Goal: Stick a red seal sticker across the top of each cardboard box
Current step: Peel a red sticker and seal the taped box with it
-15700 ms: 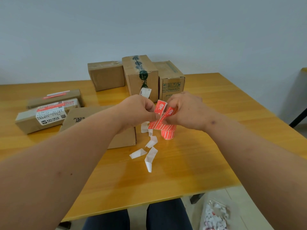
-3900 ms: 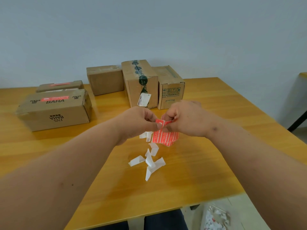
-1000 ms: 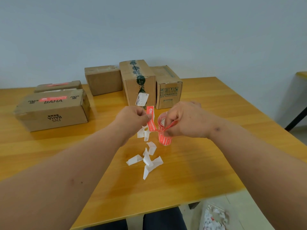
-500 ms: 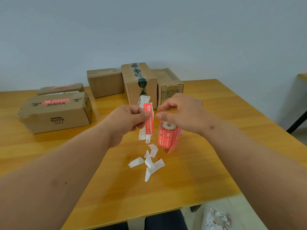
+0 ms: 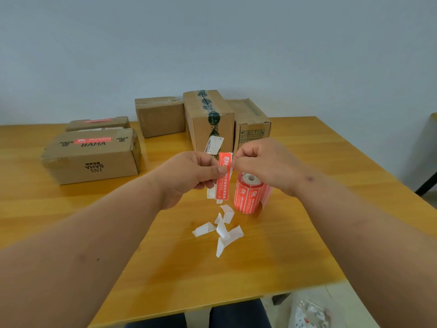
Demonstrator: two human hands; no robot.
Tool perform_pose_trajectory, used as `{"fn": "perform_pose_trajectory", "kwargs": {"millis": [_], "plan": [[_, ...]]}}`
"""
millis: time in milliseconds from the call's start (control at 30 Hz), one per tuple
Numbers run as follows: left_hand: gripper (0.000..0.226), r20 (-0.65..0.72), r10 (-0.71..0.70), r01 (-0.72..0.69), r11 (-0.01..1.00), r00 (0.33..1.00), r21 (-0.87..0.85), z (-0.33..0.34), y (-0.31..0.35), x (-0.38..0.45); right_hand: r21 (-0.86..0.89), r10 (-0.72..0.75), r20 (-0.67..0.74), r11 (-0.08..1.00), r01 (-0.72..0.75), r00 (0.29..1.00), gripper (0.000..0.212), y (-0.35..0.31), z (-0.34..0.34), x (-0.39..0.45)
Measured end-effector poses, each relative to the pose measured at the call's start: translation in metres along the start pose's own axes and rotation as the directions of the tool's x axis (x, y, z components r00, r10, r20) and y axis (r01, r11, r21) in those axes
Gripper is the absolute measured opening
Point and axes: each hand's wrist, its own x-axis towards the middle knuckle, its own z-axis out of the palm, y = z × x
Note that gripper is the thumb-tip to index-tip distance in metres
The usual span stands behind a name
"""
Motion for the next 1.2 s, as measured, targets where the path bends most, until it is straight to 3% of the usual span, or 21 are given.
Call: {"fn": "perform_pose_trajectory", "kwargs": {"millis": [367,433,533,700,1200], "plan": [[0.027,-0.051,-0.011,0.009,0.999,0.999,-0.054,-0.007,-0.005,-0.004,0.010,0.019,0.037,1.000,-0.019,0.999,0.020,-0.009,0.004,-0.001],[0.025,-0.095,0.024,-0.030,0.998,0.995,-0.058,-0.007,-0.005,-0.005,0.015,0.021,0.039,1.000,-0.022,0.999,0.019,-0.011,0.004,-0.001],[0.016,-0.163,0.150,-0.140,0.988,0.975,0.071,-0.006,-0.004,-0.007,0.028,0.019,0.047,0.999,-0.020,0.999,0.018,-0.013,0.006,-0.001],[0.008,-0.178,0.249,-0.219,0.961,0.952,0.171,-0.004,0.000,-0.013,0.051,0.015,0.049,0.999,-0.017,0.999,0.017,-0.016,0.006,-0.002],[0.005,-0.206,0.132,-0.095,0.978,0.969,0.184,-0.009,0.005,-0.016,-0.085,-0.029,0.085,0.996,0.037,0.996,0.021,-0.016,0.015,0.003]]}}
